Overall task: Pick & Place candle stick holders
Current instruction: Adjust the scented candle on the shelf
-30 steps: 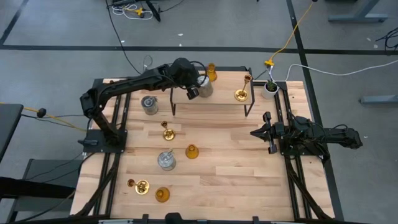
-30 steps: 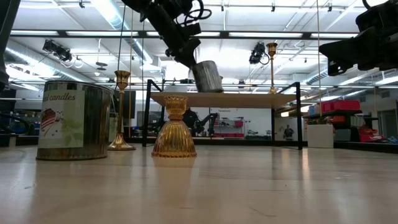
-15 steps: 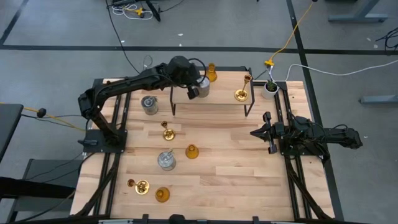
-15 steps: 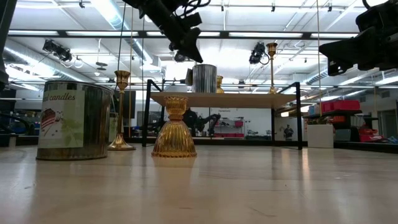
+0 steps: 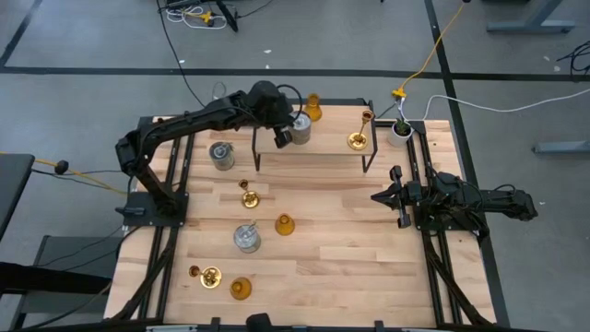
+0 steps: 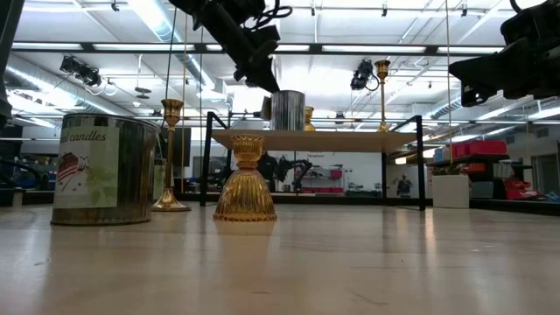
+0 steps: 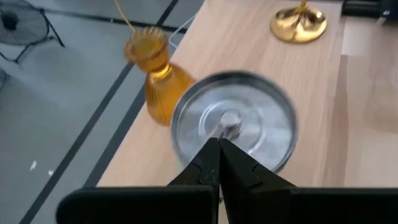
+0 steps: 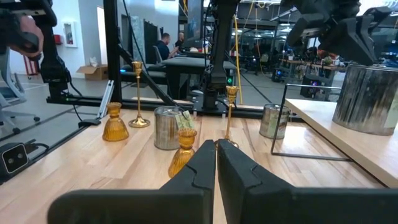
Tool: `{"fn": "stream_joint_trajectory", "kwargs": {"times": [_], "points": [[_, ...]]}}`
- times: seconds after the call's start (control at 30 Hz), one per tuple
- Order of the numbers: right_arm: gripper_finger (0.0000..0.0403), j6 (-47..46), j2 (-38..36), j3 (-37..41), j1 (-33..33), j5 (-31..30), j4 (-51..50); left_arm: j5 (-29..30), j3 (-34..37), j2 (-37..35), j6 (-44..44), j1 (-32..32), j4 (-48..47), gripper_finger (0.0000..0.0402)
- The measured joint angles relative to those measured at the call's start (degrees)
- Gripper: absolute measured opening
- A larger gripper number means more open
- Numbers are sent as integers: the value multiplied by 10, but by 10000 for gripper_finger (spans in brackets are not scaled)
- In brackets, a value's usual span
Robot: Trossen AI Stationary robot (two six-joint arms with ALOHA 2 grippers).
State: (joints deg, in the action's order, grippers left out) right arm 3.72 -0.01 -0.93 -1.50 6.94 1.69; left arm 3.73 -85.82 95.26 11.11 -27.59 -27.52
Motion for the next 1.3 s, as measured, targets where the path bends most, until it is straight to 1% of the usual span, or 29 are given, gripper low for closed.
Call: {"fn": "stream_joint_trajectory", "kwargs": {"times": [0.2, 0.37, 0.57, 0.77, 0.93, 1.1, 1.3], "points": [[22, 0, 0, 0, 0, 0, 0, 1, -1, 0, 0, -6, -20, 5], [22, 0, 0, 0, 0, 0, 0, 25, -2, 0, 0, -6, -25, 6], [22, 0, 0, 0, 0, 0, 0, 32, -2, -1, 0, -10, -40, 5], [22, 0, 0, 0, 0, 0, 0, 68, -2, -3, 1, -14, -54, 6], [22, 0, 0, 0, 0, 0, 0, 82, -2, -3, 0, -18, -58, 5], [22, 0, 0, 0, 0, 0, 0, 125, -2, -3, 1, -19, -74, 8], [22, 0, 0, 0, 0, 0, 0, 139, -2, -3, 0, -29, -90, 4]]}}
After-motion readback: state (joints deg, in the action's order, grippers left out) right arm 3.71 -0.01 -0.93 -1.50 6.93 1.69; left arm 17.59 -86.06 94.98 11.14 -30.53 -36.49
